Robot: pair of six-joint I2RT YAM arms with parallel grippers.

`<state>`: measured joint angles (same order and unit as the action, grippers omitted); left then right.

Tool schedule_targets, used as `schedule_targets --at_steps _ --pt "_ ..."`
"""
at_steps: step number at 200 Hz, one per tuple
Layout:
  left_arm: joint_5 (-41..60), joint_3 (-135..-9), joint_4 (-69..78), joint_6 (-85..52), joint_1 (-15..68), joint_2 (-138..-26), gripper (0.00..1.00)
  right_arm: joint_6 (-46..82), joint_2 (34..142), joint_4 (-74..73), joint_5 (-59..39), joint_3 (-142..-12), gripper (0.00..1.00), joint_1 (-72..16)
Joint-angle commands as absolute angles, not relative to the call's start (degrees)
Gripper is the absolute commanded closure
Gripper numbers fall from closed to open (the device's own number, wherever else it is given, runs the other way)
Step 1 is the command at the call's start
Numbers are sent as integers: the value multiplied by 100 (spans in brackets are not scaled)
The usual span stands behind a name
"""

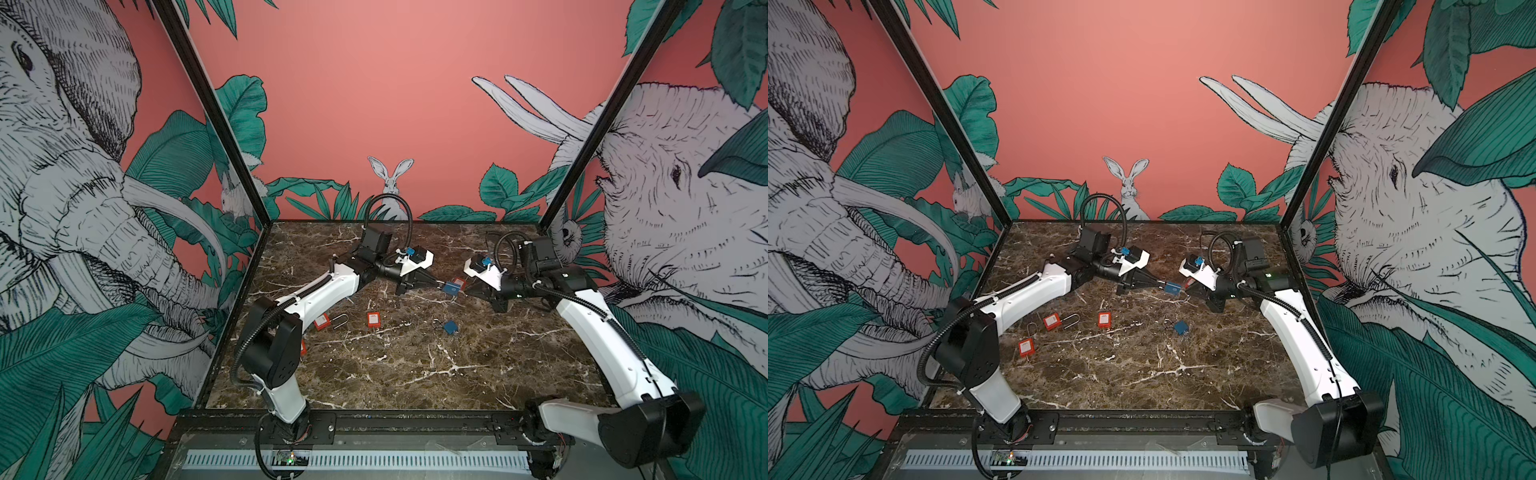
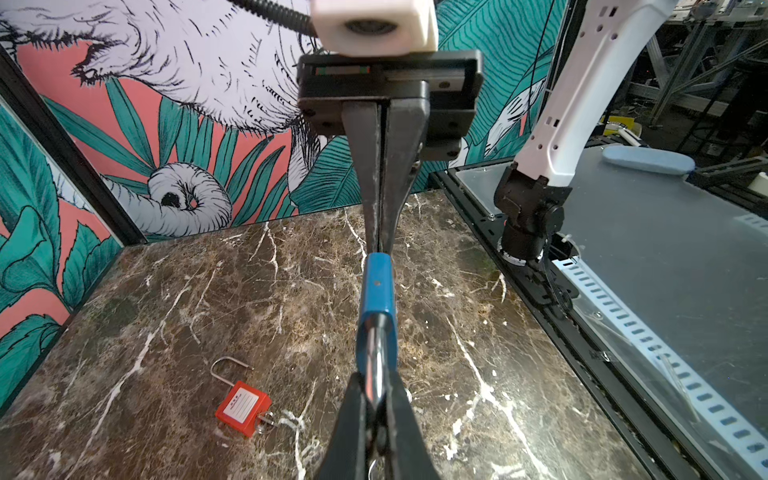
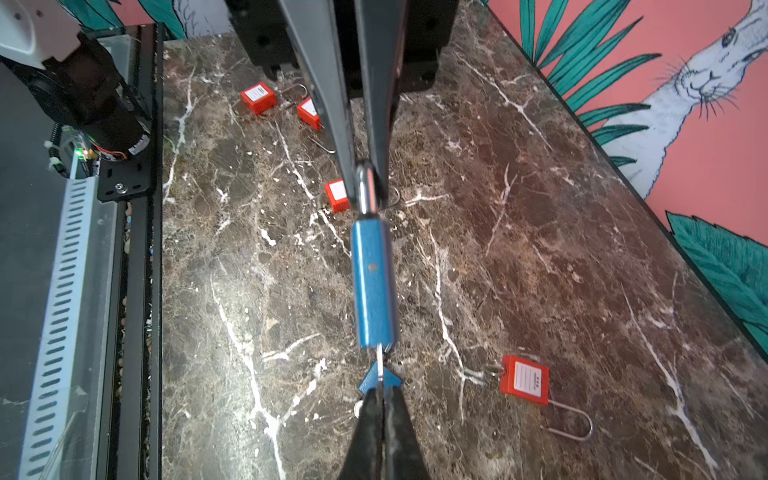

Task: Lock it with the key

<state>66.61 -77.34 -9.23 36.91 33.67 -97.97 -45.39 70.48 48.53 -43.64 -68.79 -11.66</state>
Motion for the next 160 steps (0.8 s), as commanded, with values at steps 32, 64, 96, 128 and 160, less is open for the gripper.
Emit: schedule_targets --at_steps 32,64,96,128,160 --pt "6802 -8291 -2195 4533 3236 -9858 100 -4544 6861 4886 -4098 -6607 100 -1026" --pt "6343 -8840 -3587 5352 3226 -10078 100 -4295 6695 4643 -3884 -6325 100 -999" --pt "5667 -9754 -5511 6228 3217 -10609 100 -3795 6551 4155 -3792 -5956 100 -994" --pt "4828 -10255 -6360 6500 3217 -10993 100 -3195 6460 3474 -3812 -5596 100 -996" --pt "4190 -10689 -6828 6521 3218 -11428 100 -2740 6377 2982 -3839 -5347 100 -1006"
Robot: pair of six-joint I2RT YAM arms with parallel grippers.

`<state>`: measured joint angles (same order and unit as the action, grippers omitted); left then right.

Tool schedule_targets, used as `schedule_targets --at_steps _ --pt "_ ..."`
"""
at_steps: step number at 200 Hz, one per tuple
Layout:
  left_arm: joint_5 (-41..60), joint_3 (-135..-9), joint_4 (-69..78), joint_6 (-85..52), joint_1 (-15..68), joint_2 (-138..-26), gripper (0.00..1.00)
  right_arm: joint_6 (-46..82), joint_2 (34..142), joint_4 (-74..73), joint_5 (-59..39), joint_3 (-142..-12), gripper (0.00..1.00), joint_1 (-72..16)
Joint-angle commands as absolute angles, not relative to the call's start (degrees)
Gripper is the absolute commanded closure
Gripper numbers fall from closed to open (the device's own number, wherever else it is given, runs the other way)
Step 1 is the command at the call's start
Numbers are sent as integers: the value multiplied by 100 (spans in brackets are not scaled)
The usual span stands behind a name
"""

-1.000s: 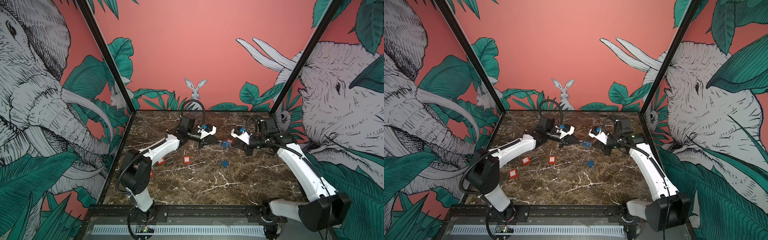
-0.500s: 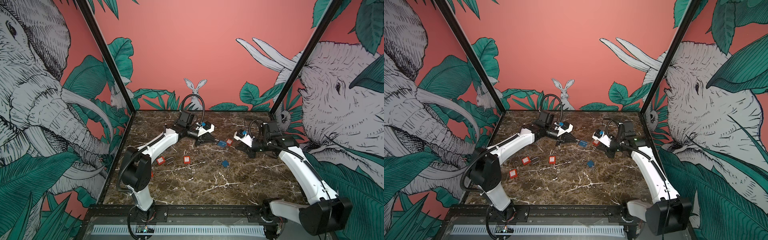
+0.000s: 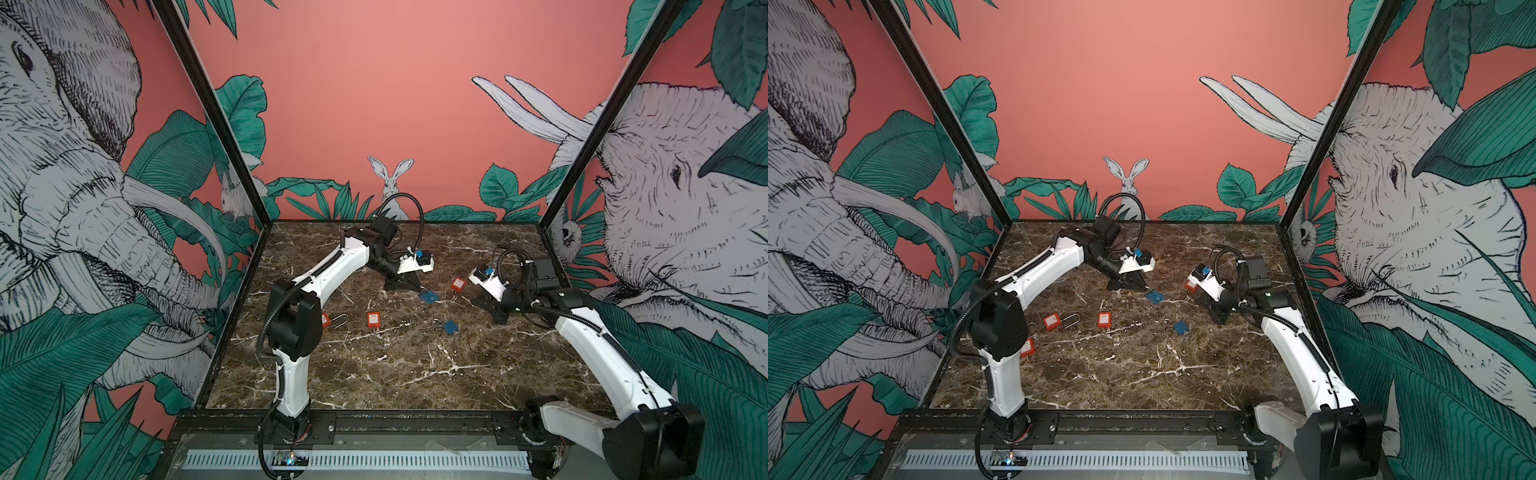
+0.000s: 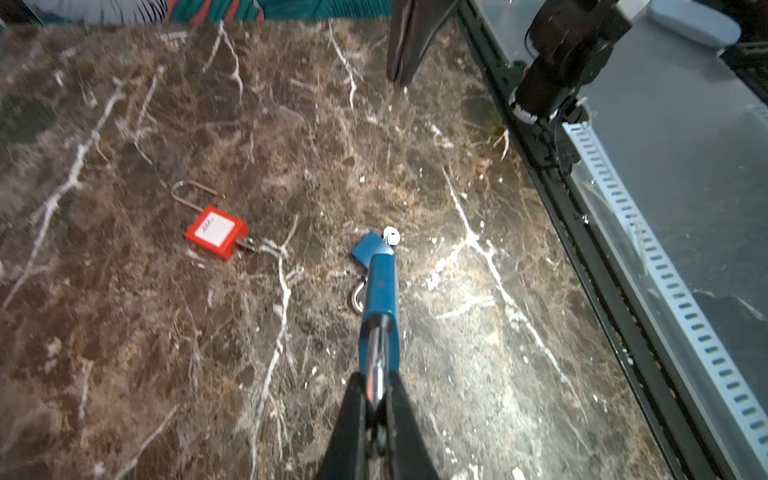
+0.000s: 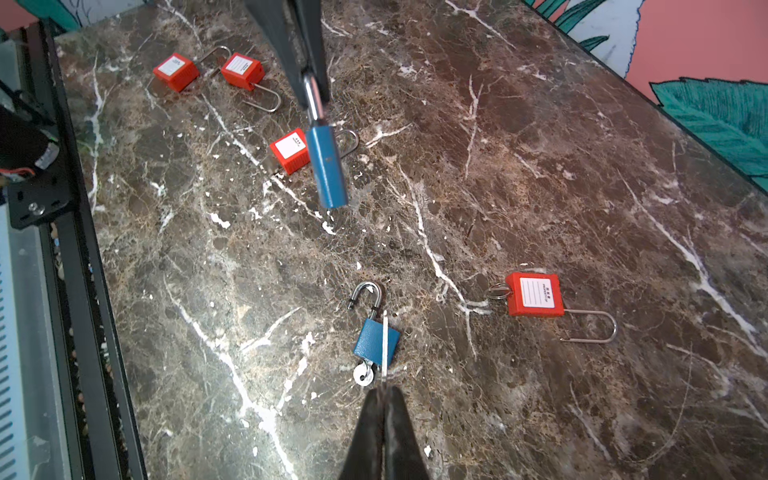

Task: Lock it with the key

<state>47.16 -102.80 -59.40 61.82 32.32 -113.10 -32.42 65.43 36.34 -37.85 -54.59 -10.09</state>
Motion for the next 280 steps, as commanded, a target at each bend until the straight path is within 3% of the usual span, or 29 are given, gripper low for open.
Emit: schedule_targets --at_steps 1,62,280 --pt "4161 -10697 -6838 6530 3218 -11445 100 -2723 6379 2976 -3840 -5345 100 -1008" --pt "2812 -10990 -7102 6674 3435 -11973 100 -2275 6486 2554 -4018 -5085 100 -1185" --pt "2040 -11452 -6735 6779 3859 -12928 100 -1749 6872 1840 -4228 -4807 100 -1443"
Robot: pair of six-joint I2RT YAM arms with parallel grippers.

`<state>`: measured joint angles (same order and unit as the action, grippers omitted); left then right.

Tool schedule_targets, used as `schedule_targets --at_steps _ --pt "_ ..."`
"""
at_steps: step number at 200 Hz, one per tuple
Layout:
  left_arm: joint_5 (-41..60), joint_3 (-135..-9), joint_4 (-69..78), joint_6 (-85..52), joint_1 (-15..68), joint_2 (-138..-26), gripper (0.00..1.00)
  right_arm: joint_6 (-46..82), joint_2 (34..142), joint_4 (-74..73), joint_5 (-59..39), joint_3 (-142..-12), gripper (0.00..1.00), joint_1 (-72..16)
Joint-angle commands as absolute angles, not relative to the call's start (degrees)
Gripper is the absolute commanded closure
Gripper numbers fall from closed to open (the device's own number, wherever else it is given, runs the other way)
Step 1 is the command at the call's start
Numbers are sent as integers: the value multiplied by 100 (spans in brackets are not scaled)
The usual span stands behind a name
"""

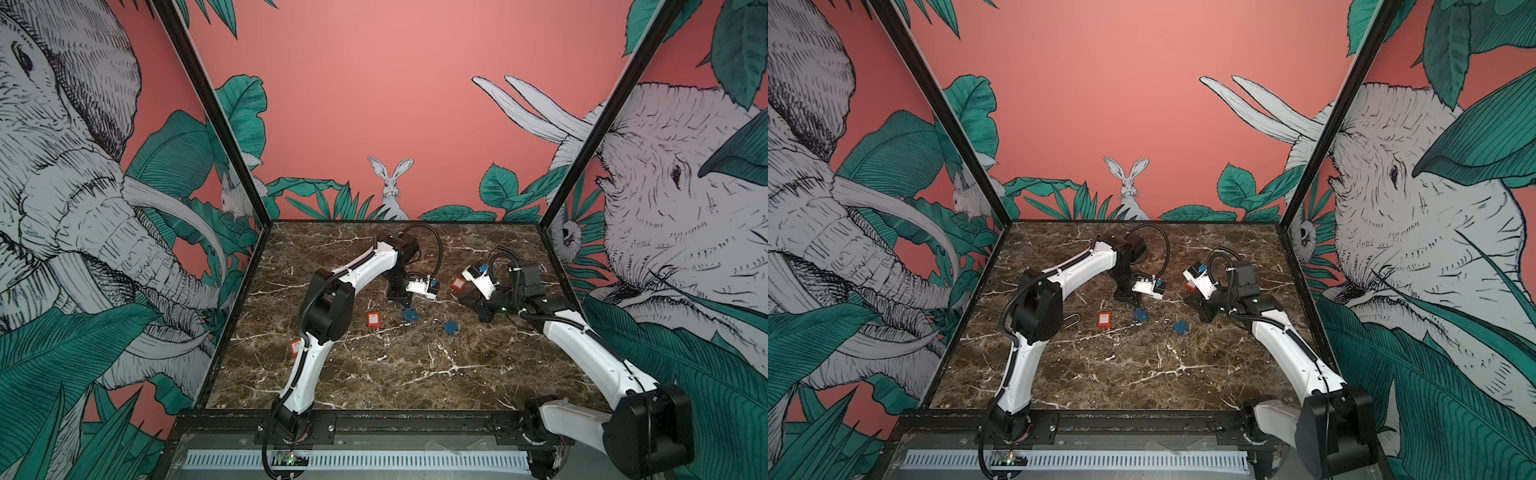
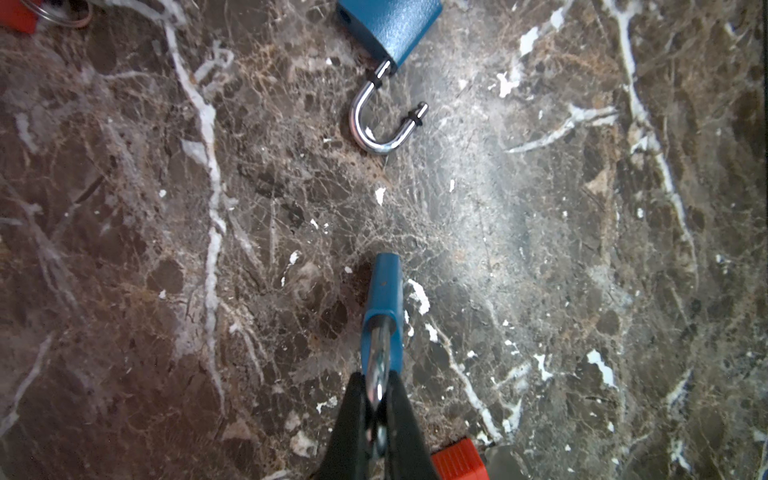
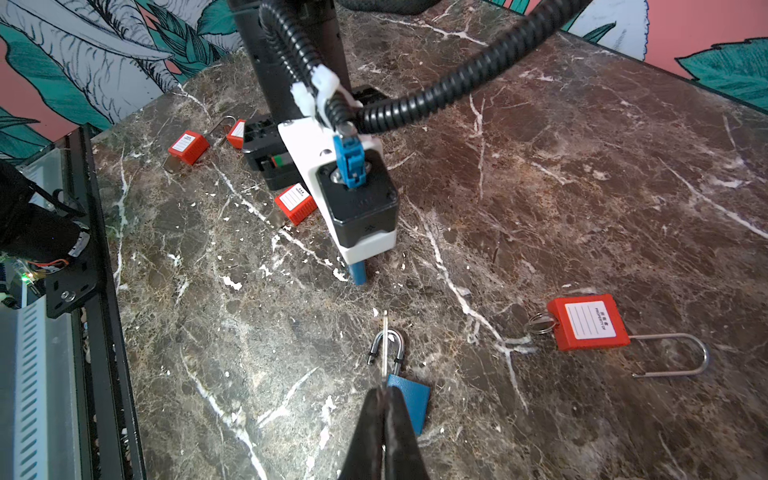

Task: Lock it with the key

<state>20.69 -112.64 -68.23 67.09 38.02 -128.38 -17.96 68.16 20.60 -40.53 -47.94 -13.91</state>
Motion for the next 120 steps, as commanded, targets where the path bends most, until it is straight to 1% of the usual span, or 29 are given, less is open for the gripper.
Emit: schedule_targets --at_steps 1,35,52,97,120 --pt "2035 -11457 -6725 6782 3858 -12933 100 -1749 6872 1839 -4228 -4807 100 -1447" --pt "1824 -11488 -6472 6790 3856 -13007 96 -1635 6940 1695 -4265 -4774 100 -1469" --pt "1767 -11463 -6312 6795 3858 -13025 91 -1451 6949 1459 -4321 -4697 100 -1495" --pt "1666 -11430 -5874 6781 3858 -13170 89 -1259 6958 1268 -4289 -4580 100 -1569" --pt "1583 -11482 -5710 6752 3856 -13303 86 -1201 6898 1263 -4233 -4523 100 -1591"
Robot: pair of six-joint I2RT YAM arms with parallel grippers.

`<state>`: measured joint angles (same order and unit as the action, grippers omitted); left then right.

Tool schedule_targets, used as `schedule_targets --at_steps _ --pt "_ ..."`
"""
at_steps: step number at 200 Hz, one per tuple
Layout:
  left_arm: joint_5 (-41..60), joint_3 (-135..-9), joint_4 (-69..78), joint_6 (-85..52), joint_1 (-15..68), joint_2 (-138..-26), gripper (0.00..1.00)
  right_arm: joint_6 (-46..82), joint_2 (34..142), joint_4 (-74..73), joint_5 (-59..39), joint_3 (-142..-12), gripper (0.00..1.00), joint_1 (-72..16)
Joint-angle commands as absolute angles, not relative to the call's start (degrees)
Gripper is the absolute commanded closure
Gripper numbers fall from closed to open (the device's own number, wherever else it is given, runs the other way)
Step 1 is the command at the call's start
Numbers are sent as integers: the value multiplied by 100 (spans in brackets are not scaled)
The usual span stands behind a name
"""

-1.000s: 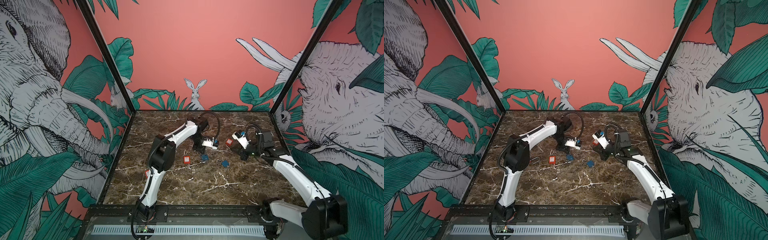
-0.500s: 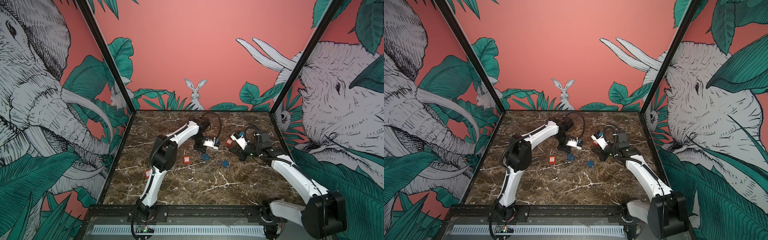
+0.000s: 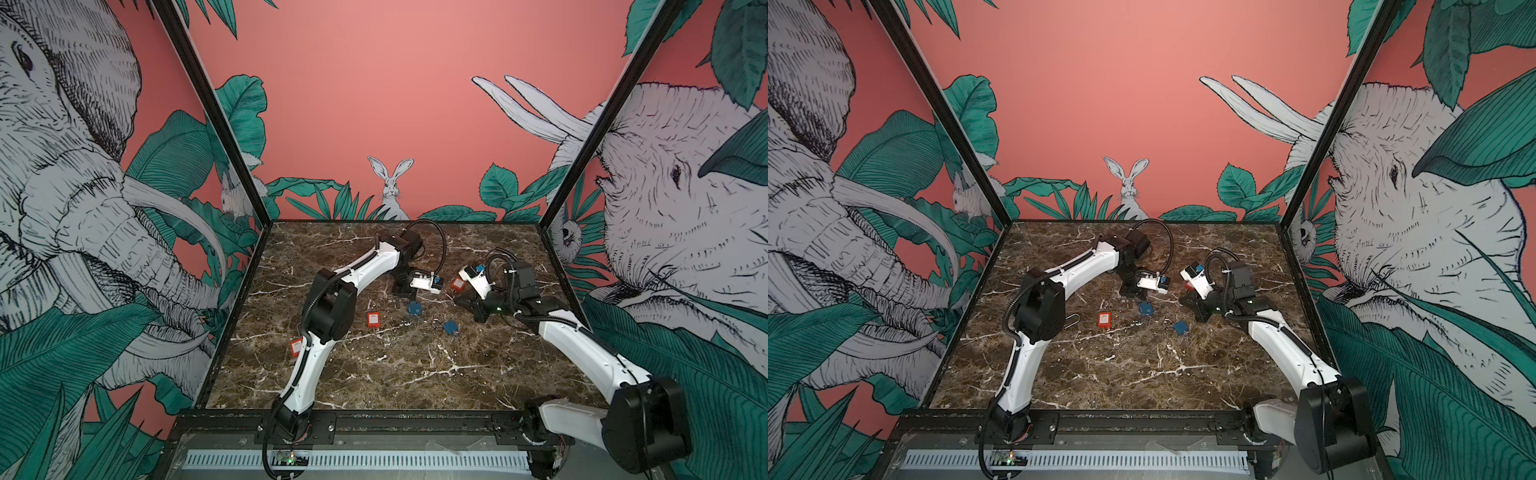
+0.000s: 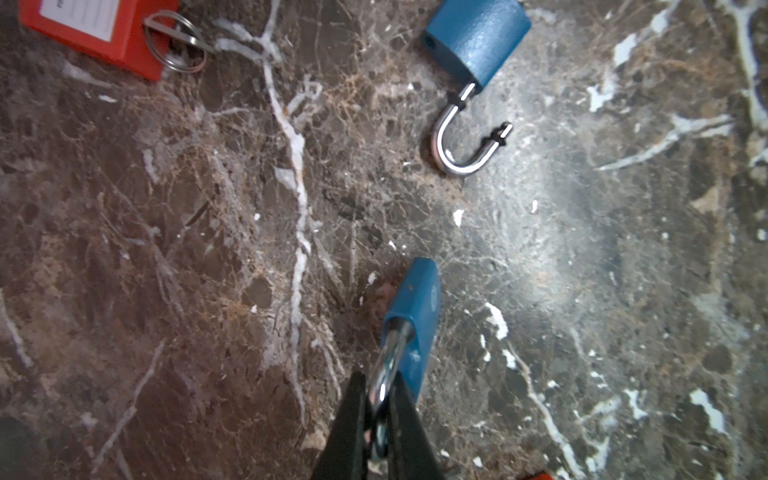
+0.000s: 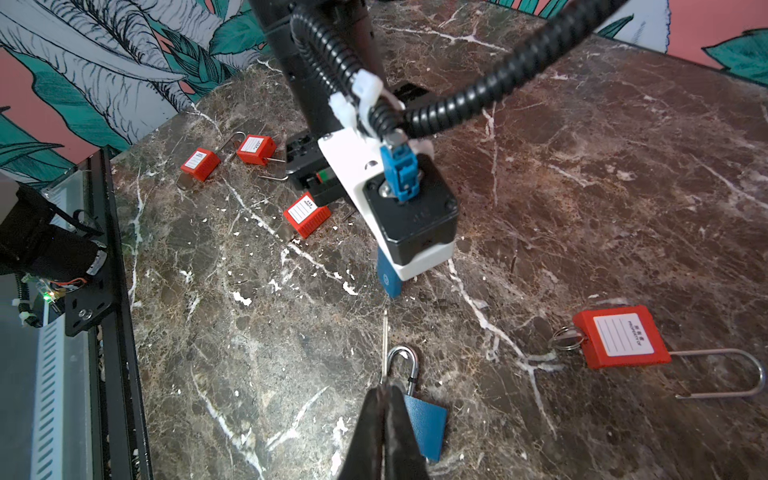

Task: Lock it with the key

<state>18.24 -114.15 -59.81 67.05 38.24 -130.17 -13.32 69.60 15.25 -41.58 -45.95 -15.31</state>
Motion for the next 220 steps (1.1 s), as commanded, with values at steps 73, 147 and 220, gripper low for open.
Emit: schedule_targets --at_steps 73,147,220 --pt "1415 -11464 -5070 6470 3793 -13512 83 -901 6768 1108 -4075 -4315 100 -1626" --pt "1468 -11465 -4832 6057 3688 -13399 69 -267 6639 924 -3544 -4095 100 -1725" --pt "1939 -10892 -3648 5026 3232 -12207 63 421 6221 950 -2749 -4001 100 -1890"
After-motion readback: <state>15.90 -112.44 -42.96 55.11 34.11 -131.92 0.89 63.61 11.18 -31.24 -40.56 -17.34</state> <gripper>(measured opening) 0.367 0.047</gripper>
